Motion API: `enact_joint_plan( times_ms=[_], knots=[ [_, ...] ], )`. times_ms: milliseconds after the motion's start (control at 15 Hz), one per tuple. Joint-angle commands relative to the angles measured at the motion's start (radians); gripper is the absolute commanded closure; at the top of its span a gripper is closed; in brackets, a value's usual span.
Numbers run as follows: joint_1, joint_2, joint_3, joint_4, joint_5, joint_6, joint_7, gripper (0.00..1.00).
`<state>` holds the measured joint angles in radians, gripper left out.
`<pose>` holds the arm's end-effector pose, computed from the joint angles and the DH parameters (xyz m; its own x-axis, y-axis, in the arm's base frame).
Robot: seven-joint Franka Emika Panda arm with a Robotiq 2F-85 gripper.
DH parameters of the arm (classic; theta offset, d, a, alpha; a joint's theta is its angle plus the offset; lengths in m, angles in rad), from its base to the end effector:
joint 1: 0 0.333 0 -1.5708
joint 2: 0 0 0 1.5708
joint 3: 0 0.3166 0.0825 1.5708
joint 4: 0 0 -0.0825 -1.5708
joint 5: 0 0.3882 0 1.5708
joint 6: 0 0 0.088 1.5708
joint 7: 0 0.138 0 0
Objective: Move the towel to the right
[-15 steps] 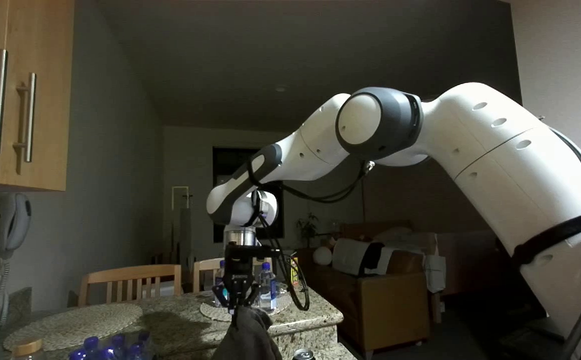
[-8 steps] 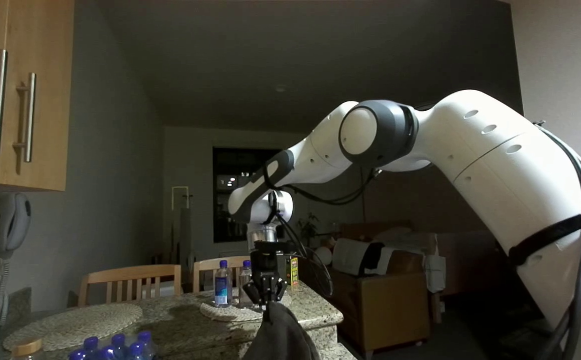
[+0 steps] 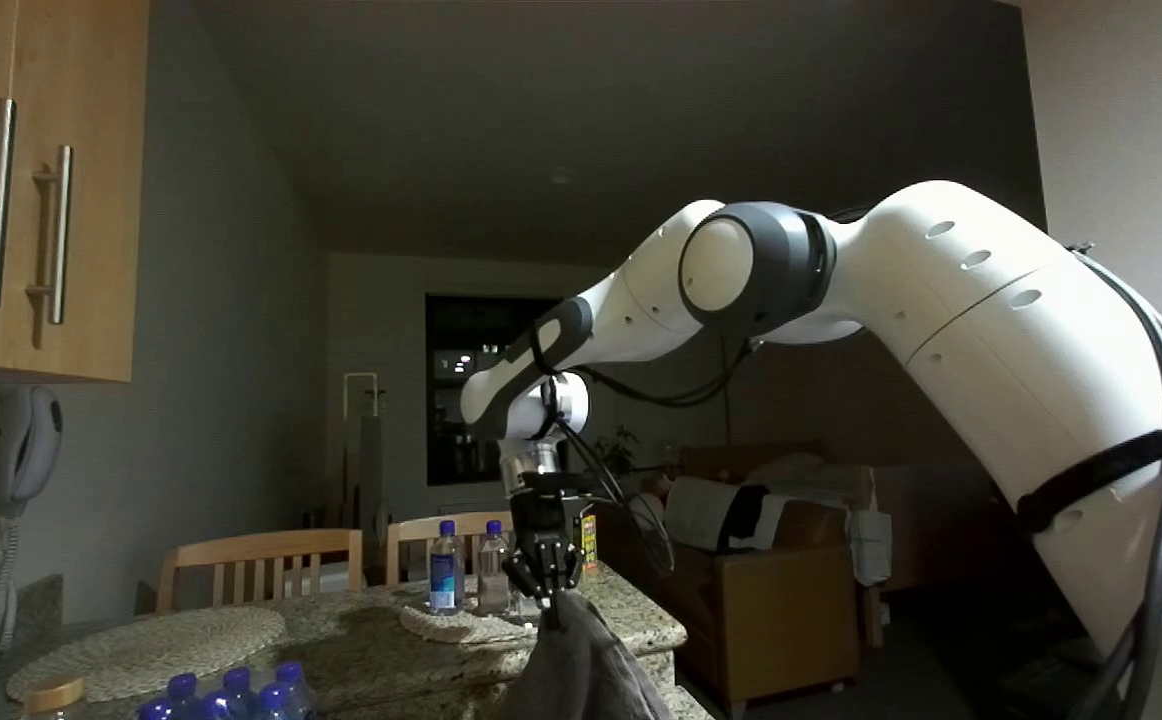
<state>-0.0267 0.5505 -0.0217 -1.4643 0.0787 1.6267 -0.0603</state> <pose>0.6511 -0.0193 0.3067 0.9273 0.0096 -0.3741 -0.0230 -0.9963 -0.0824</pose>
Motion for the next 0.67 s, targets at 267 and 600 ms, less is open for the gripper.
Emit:
enact_joint_plan(
  times_ms=[267,600],
  knots=[
    [-0.055,0.011,0.007,0.02,-0.022,-0.088,-0.151,0.93],
    [-0.095,0.069,-0.007,0.04,-0.05,-0.223,-0.227,0.93]
  ],
)
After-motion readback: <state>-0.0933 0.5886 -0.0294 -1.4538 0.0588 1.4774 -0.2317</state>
